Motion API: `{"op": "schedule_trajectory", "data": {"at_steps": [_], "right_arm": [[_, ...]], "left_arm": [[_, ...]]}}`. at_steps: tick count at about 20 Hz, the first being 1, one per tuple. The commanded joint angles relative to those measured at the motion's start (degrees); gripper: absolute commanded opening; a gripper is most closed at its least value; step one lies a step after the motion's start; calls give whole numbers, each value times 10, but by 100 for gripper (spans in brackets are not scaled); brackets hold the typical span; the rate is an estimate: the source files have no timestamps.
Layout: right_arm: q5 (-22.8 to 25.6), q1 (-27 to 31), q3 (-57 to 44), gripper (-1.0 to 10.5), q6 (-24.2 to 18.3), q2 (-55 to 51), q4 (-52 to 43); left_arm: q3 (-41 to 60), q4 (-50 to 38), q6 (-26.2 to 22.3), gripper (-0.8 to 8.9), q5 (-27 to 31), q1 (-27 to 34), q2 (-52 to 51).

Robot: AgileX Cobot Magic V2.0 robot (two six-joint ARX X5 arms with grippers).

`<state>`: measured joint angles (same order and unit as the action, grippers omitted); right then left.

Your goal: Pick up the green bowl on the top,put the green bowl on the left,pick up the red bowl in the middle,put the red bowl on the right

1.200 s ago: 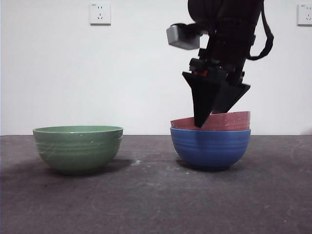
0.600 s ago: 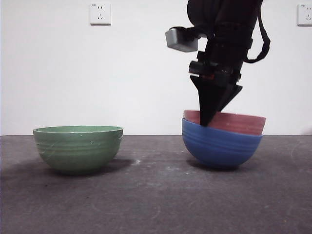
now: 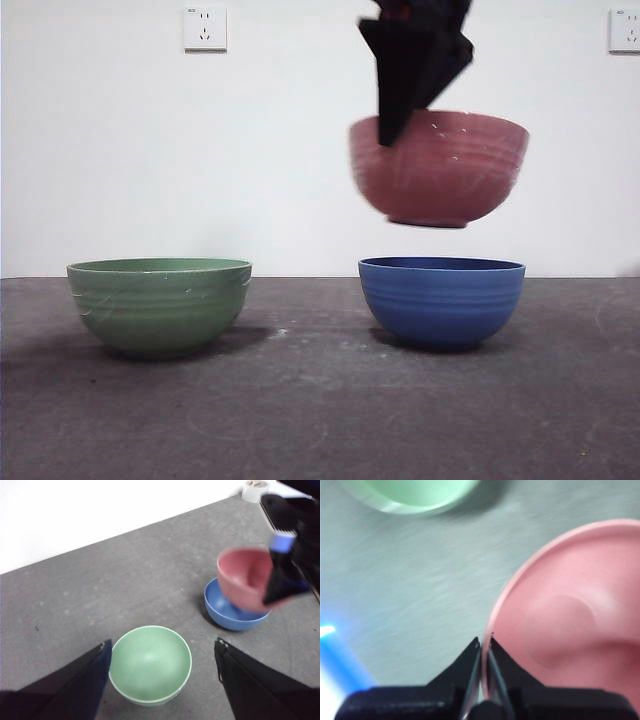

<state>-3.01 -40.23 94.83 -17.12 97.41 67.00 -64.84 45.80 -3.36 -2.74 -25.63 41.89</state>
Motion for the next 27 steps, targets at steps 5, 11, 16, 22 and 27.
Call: {"op": "schedule_trajectory", "data": {"at_steps": [5,11,16,22,27], "right_arm": [[4,-125,-24,-12,90,-2,-39],[4,-154,-150,-12,117,2,-165],[2,-154,-207,17,117,11,-227],[0,-153,-207,195,117,44,-232],[2,-160,-205,201,128,10,-281]], "left_arm": [[2,-11,2,344,26,2,5],[2,-7,2,344,27,2,5],[2,-7,2,344,27,2,5],[2,-8,2,344,28,2,5],[2,-8,2,344,27,2,5]]}}
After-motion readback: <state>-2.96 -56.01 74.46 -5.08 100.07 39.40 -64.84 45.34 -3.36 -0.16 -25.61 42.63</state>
